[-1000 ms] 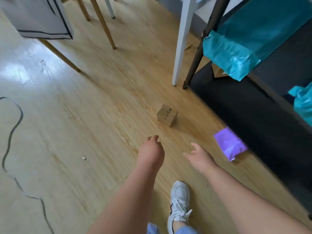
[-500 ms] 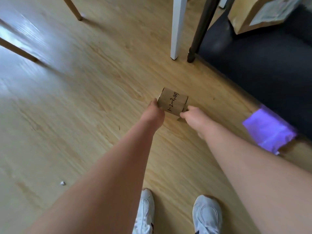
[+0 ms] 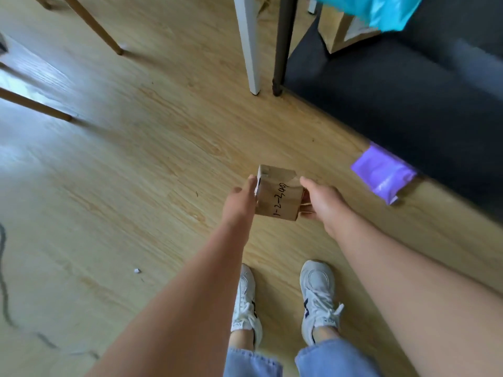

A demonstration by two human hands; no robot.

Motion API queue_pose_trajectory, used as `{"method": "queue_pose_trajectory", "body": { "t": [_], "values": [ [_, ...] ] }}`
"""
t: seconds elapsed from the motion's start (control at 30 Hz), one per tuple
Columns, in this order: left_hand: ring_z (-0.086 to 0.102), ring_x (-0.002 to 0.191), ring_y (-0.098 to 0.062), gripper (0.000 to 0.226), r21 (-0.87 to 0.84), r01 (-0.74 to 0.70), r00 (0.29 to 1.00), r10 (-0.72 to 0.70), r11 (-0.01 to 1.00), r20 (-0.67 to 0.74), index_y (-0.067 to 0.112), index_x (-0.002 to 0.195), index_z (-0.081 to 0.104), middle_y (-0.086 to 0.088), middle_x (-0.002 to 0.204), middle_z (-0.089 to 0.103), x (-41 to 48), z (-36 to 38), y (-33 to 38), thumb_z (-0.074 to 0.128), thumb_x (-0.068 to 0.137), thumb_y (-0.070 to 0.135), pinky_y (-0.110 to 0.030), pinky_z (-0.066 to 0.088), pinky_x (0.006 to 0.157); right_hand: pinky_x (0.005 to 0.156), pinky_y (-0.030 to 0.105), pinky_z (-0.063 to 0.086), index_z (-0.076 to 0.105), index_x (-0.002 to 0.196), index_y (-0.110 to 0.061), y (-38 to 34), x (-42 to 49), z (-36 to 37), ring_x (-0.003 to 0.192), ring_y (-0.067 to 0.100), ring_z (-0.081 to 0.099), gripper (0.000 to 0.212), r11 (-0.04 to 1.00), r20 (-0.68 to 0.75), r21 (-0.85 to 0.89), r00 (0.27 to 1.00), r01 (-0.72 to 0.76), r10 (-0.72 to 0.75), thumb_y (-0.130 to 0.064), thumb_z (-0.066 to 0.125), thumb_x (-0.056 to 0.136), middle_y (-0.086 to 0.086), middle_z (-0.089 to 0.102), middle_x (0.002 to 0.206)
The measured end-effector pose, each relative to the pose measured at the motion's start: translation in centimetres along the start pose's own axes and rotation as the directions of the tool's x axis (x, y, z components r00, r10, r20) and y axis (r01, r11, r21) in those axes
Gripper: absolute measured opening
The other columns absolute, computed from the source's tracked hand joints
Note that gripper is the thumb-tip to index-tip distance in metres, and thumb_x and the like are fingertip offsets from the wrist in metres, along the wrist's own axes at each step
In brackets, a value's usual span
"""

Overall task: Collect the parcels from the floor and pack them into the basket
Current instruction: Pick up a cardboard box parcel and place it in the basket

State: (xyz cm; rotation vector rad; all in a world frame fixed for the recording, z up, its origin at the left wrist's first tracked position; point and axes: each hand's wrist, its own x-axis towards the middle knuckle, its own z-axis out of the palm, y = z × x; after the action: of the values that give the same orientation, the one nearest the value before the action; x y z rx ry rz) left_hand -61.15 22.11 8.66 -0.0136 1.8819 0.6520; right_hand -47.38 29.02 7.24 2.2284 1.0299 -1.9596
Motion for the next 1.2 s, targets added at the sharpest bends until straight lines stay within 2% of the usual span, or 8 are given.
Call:
{"method": "queue_pose_trajectory", "body": {
  "t": [0.2, 0.37, 0.6, 0.77, 0.87, 0.97, 1.07, 1.2],
  "values": [
    [0.058, 0.071, -0.015, 0.034, 0.169, -0.059, 0.997, 0.049, 0.984, 0.058, 0.015, 0.095, 0.068, -0.005, 0.082, 0.066, -10.5, 0.7, 1.3, 0.065, 0.087, 0.048, -0.025, 0.044, 0.065, 0.081, 0.042, 0.053, 0.063, 0.091, -0.008, 0.7, -9.9, -5.8, 0.074, 0.021, 0.057, 0.020, 1.000, -0.049, -0.008, 0.999, 0.021, -0.021, -0.019, 0.054, 0.077, 0.005, 0.061, 0.081],
    [0.066, 0.099, -0.019, 0.037, 0.340, -0.196, 0.980, 0.173, 0.920, 0.098, 0.016, 0.113, 0.063, 0.000, 0.110, 0.069, -15.8, 2.9, 2.3, 0.075, 0.081, 0.030, -0.032, 0.053, 0.084, 0.082, 0.044, 0.051, 0.059, 0.089, -0.003, 2.1, -15.0, -9.9, 0.073, 0.021, 0.053, 0.020, 0.994, -0.112, 0.107, 0.994, 0.010, 0.002, -0.011, 0.056, 0.071, 0.007, 0.059, 0.078],
    [0.062, 0.077, -0.015, 0.013, 0.376, -0.356, 0.916, 0.239, 0.856, 0.323, 0.021, 0.099, 0.073, 0.005, 0.082, 0.069, -21.4, 7.6, 3.5, 0.067, 0.087, 0.022, -0.027, 0.049, 0.070, 0.091, 0.048, 0.053, 0.061, 0.091, -0.020, 6.5, -19.8, -15.9, 0.101, 0.032, 0.066, 0.006, 0.927, -0.234, 0.374, 0.969, 0.017, 0.077, -0.020, 0.066, 0.087, 0.011, 0.069, 0.104],
    [0.057, 0.079, -0.013, 0.042, 0.598, -0.574, 0.810, 0.285, 0.559, 0.512, 0.026, 0.119, 0.064, 0.006, 0.106, 0.063, -26.0, 12.3, 3.1, 0.062, 0.084, 0.003, -0.021, 0.040, 0.056, 0.082, 0.038, 0.051, 0.060, 0.112, -0.004, 10.6, -24.5, -21.4, 0.095, 0.029, 0.062, 0.017, 0.786, -0.197, 0.619, 0.969, 0.006, 0.148, -0.008, 0.052, 0.098, 0.018, 0.062, 0.107],
    [0.059, 0.098, -0.021, 0.064, 0.675, -0.691, 0.719, 0.330, 0.256, 0.611, 0.031, 0.138, 0.047, 0.003, 0.128, 0.049, -29.3, 15.2, 2.0, 0.052, 0.083, -0.002, -0.029, 0.050, 0.070, 0.090, 0.040, 0.049, 0.059, 0.119, -0.004, 14.2, -26.9, -24.7, 0.104, 0.030, 0.060, 0.022, 0.697, -0.215, 0.717, 0.946, -0.015, 0.241, -0.011, 0.050, 0.100, 0.018, 0.063, 0.111],
    [0.059, 0.109, -0.025, 0.052, 0.655, -0.720, 0.691, 0.318, 0.228, 0.649, 0.027, 0.140, 0.044, -0.001, 0.134, 0.051, -31.9, 18.2, 0.7, 0.053, 0.092, 0.011, -0.034, 0.051, 0.084, 0.093, 0.040, 0.049, 0.059, 0.121, 0.000, 17.7, -29.1, -27.4, 0.107, 0.031, 0.062, 0.025, 0.660, -0.217, 0.751, 0.936, -0.021, 0.276, -0.008, 0.050, 0.099, 0.022, 0.064, 0.115],
    [0.059, 0.108, -0.024, 0.057, 0.622, -0.736, 0.677, 0.302, 0.266, 0.671, 0.029, 0.144, 0.039, 0.000, 0.137, 0.049, -34.3, 21.3, -1.0, 0.058, 0.092, 0.016, -0.030, 0.049, 0.076, 0.086, 0.035, 0.049, 0.058, 0.120, 0.001, 20.8, -30.8, -29.6, 0.099, 0.028, 0.061, 0.026, 0.668, -0.212, 0.744, 0.945, -0.010, 0.249, 0.003, 0.049, 0.096, 0.021, 0.064, 0.113],
    [0.052, 0.113, -0.022, 0.086, 0.568, -0.821, 0.558, 0.296, 0.059, 0.775, 0.043, 0.149, 0.023, 0.005, 0.145, 0.032, -38.9, 25.3, -4.8, 0.053, 0.083, -0.004, -0.040, 0.055, 0.077, 0.081, 0.037, 0.048, 0.058, 0.126, 0.000, 25.8, -32.2, -32.2, 0.098, 0.029, 0.062, 0.032, 0.573, -0.186, 0.820, 0.937, -0.017, 0.295, 0.002, 0.046, 0.097, 0.019, 0.066, 0.110]
  ]
}}
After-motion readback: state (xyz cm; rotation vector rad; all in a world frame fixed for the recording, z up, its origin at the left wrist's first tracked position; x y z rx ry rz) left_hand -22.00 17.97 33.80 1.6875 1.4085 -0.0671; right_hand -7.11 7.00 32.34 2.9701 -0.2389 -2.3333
